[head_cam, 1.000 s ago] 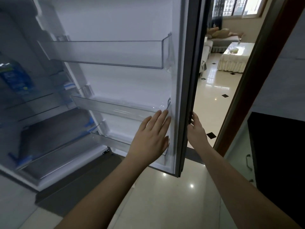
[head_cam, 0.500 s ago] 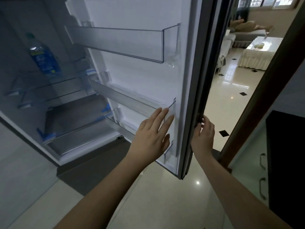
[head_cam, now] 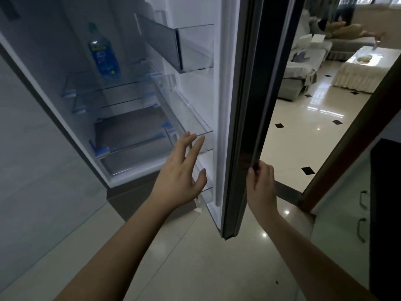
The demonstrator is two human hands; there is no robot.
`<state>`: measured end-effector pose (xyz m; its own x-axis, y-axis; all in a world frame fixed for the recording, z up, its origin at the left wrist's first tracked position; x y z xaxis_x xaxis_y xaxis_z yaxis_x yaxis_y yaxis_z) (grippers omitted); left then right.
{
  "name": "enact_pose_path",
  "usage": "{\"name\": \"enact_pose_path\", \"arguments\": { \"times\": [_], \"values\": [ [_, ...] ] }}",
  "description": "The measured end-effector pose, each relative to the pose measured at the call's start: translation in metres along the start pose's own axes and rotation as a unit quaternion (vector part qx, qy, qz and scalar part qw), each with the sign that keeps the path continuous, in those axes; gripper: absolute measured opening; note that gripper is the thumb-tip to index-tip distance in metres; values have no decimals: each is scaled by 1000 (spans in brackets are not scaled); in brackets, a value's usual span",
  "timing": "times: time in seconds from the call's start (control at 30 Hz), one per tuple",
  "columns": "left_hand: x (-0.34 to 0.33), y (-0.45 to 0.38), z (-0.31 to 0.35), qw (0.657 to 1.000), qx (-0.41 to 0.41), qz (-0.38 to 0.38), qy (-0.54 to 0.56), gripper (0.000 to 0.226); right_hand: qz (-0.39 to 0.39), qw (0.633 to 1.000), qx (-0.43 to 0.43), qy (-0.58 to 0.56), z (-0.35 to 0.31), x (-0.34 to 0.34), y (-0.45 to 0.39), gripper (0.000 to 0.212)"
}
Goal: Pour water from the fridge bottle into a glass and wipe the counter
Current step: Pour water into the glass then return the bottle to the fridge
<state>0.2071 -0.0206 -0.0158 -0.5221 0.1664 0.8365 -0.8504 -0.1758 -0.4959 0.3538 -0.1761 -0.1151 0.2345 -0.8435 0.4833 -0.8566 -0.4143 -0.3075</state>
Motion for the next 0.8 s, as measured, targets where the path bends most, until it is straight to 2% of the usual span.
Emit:
{"name": "enact_pose_path", "arguments": {
  "times": [0.1,0.27,0.37,0.43,0.57,0.67,0.8],
  "values": [
    [18,18,-26,999,43,-11,23,76,-42,999,27,7,-19,-23,17,30],
    [47,40,-60,994,108,-1,5,72,-129,989,69,37,-58,-63,37,27],
    [65,55,-79,986,164,26,12,72,-173,978,80,80,-81,-93,47,26],
    [82,67,-84,976,204,71,32,72,-198,970,81,114,-98,-116,54,29],
    [112,81,-58,977,160,134,36,75,-195,958,129,166,-142,-150,67,27],
    [117,77,-44,986,114,119,-8,78,-222,931,125,260,-163,-174,74,34],
    [117,73,-61,986,126,66,-88,78,-253,884,162,357,-188,-208,84,28]
  ]
}}
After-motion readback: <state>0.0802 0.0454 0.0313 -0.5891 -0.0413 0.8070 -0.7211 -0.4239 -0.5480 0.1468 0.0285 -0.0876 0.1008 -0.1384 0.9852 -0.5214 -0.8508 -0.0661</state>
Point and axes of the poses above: each hand's wrist, its own y-axis away from the middle knuckle, its own x-axis out of the back of the hand, z = x × y, the point moved 9 cm from there along -y, towards the middle knuckle, and after that the axes turned 6 degrees about -z, right-handed, at the moved point
